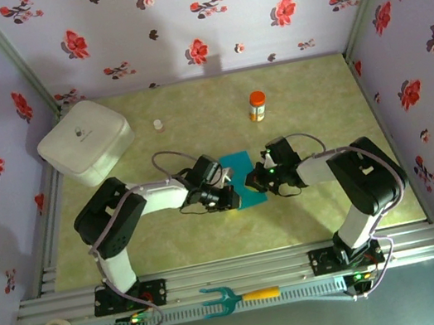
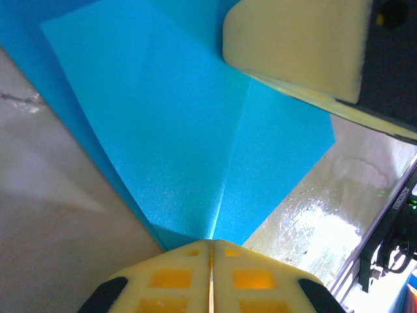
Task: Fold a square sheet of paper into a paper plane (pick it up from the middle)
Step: Fold the triangle a second time at the center of the table.
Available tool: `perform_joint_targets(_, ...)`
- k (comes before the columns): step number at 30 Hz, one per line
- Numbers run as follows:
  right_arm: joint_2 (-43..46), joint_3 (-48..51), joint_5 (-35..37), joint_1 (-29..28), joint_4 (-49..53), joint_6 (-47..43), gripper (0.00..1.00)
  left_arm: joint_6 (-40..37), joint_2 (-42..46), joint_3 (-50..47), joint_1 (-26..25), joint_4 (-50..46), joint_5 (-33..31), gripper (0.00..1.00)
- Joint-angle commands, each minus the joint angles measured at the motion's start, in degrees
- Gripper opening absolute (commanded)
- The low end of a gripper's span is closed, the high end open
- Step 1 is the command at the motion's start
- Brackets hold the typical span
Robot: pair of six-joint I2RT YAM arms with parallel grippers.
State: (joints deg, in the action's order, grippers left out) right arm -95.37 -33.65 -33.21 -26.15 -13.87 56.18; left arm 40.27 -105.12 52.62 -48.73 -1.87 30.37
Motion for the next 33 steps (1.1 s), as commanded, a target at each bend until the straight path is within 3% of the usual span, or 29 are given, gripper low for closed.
perform_joint_targets(1,-1.87,1.04,3.24,0.13,4.67,-0.11,0.00,-2.55,0.88,0.39,-0.48,-5.69,1.25,0.10)
perform_joint_targets(9,-0.20,0.37,0.75,0.14,3.35,-0.42,0.03,-2.75,4.56,0.89,-0.71,-5.59,-0.70,0.10)
perform_joint_targets(14,-0.86,0.34,0.69,0.14,3.58,-0.73,0.03,0.19,7.12,0.64,-0.40,0.13,-1.15,0.10)
perform_joint_targets(26,-1.13,0.31,0.90,0.14,3.98,-0.88,0.04,1.21,-1.03,2.41,-0.31,1.45,1.24,0.10)
perform_joint_targets(33,-1.63,0.43,1.69,0.14,4.59,-1.16,0.04,-0.01,-0.24,-1.08,-0.93,-2.26,0.71,0.10)
